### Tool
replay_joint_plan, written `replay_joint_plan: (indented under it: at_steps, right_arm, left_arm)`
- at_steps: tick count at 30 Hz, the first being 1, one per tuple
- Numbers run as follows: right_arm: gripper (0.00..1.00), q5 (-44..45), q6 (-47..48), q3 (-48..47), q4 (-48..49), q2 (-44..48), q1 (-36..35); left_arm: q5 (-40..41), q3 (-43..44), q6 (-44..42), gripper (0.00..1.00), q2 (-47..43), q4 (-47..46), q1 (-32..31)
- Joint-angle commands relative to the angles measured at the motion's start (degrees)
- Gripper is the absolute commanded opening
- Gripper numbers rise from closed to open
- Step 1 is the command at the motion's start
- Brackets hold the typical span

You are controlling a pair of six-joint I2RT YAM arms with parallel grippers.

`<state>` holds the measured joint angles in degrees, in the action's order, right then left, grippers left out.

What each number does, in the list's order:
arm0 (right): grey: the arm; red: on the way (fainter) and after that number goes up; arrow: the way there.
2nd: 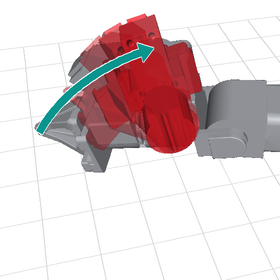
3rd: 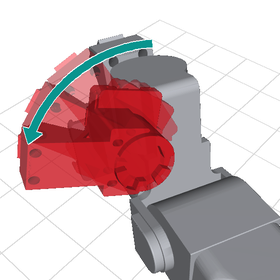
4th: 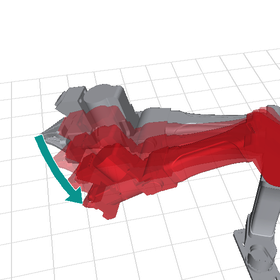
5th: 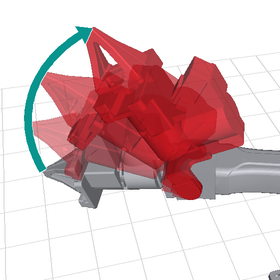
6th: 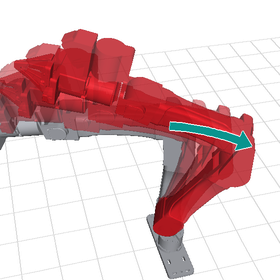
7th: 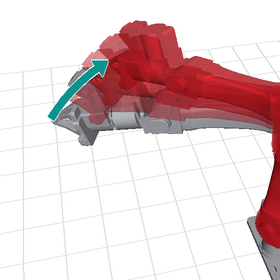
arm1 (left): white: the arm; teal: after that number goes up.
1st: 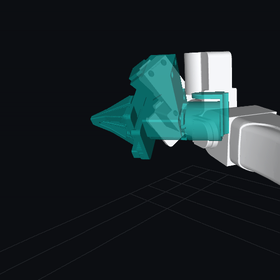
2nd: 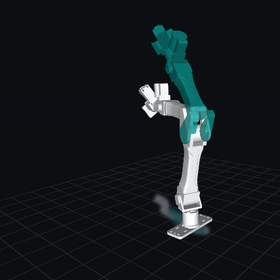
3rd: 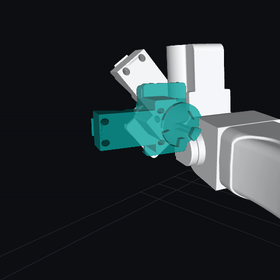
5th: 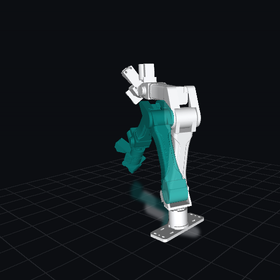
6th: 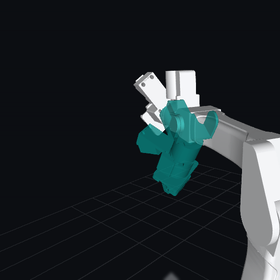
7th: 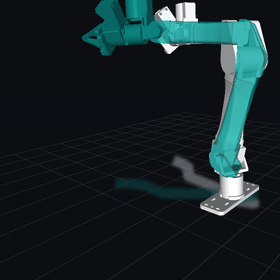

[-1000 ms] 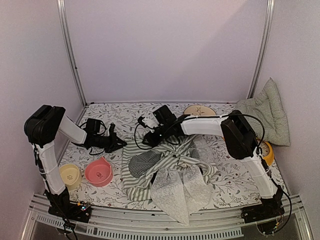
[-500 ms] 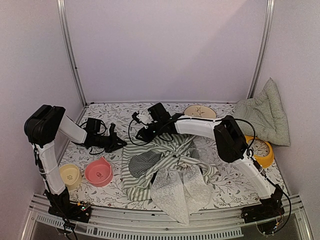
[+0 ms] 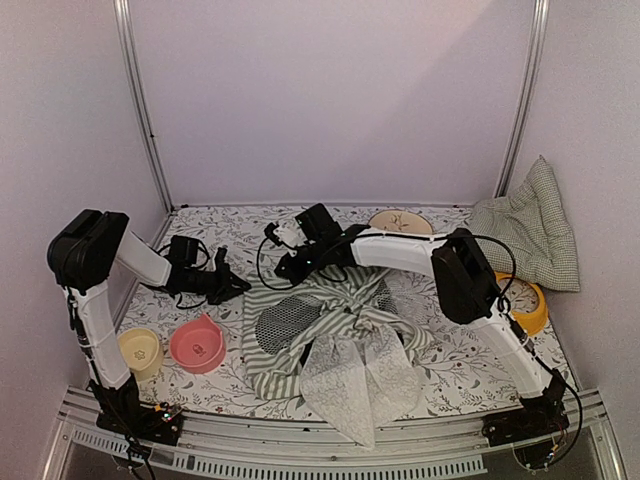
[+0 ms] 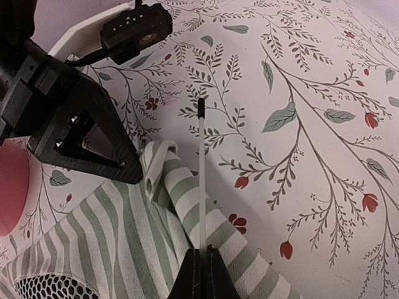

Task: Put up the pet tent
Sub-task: Pick up the tent pole from the tent, then pass from the right arm to the left

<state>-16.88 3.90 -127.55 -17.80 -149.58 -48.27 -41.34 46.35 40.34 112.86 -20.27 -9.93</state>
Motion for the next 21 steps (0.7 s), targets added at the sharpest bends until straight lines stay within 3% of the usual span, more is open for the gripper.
replay_joint_plan:
  at_steps: [1,9,21]
  right_arm:
    - [0.0,0.88,1.34,7.34,1.37,9.42,-0.27]
    - [0.0,1.83,1.99,18.68,1.02,17.24,-0.57]
    - [0.0,4.1,1.79,24.09,1.52,18.89,-0.76]
  left_arm:
    - [1.72,0.46,2.16,0.0,0.64,-0.72,2.67]
    - [3.15,2.39,3.7,0.0,0.43,-1.77,3.94]
    - [7.22,-2.5,6.4,0.0,-3.82,-5.32,9.76]
